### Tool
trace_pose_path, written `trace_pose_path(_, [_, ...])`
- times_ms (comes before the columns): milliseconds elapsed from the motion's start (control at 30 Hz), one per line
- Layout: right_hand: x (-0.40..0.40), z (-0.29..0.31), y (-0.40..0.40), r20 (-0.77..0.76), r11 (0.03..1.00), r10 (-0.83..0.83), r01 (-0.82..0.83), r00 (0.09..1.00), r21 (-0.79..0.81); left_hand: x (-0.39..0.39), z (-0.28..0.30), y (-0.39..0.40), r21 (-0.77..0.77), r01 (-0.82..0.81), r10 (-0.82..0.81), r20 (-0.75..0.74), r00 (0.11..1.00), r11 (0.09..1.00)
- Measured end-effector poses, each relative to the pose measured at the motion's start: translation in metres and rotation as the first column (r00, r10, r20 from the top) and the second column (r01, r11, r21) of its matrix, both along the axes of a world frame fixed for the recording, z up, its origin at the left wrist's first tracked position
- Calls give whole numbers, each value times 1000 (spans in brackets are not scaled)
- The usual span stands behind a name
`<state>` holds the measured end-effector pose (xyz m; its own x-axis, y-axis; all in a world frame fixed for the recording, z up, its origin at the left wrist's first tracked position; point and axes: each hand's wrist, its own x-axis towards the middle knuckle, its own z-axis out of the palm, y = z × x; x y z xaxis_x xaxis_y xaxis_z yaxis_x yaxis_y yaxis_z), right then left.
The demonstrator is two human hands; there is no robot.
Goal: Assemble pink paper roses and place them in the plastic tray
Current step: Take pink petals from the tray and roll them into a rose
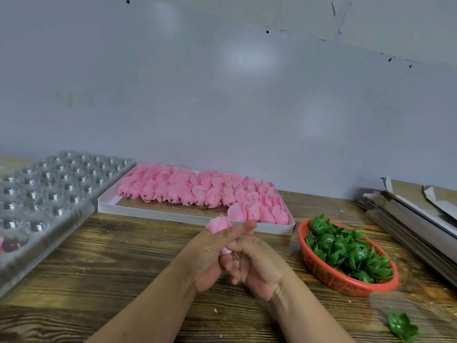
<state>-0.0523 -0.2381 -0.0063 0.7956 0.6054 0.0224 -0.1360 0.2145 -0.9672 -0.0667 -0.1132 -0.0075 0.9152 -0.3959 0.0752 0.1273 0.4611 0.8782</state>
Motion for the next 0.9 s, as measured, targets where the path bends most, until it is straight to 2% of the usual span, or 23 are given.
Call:
trace_pose_path(200, [-2,0,1,-58,995,54,-49,997,85,2,-2,2,-2,16,-16,34,999,1000])
trace_pose_path(267, [-2,2,-3,-57,999,45,-45,997,-5,2,-3,0,-29,23,-23,7,1000,999])
trace_pose_path(333, [-2,8,-11,-17,986,21,-24,1000,-167,5,-5,-2,-30,-23,22,-47,999,999])
trace_pose_path(433, [2,19,-28,122,919,-104,142,987,-369,10,-7,-6,-44,-173,168,-101,981,984])
trace_pose_path(533, [4,32,-39,382,773,-302,459,873,-438,11,-8,-8,13,-308,308,-81,948,951])
trace_pose_path(600, [7,43,-48,526,640,-440,665,728,-384,9,-8,-10,107,-310,317,-51,947,945])
trace_pose_path(633, [9,47,-56,619,503,-478,772,623,-389,8,-8,-12,153,-295,303,-31,952,943])
trace_pose_path(700, [13,54,-79,790,95,-413,884,453,-457,6,-8,-15,209,-271,278,-5,961,940])
trace_pose_path(733, [12,56,-90,823,-71,-361,867,439,-494,5,-7,-16,221,-264,270,0,963,939])
trace_pose_path(767, [12,58,-100,816,-165,-333,823,473,-544,5,-7,-17,227,-259,265,5,964,939])
trace_pose_path(833, [13,58,-113,731,-197,-325,712,600,-673,5,-4,-17,230,-260,265,10,964,938])
trace_pose_path(900, [14,56,-119,633,-162,-294,616,716,-771,5,-2,-16,218,-266,272,6,962,939])
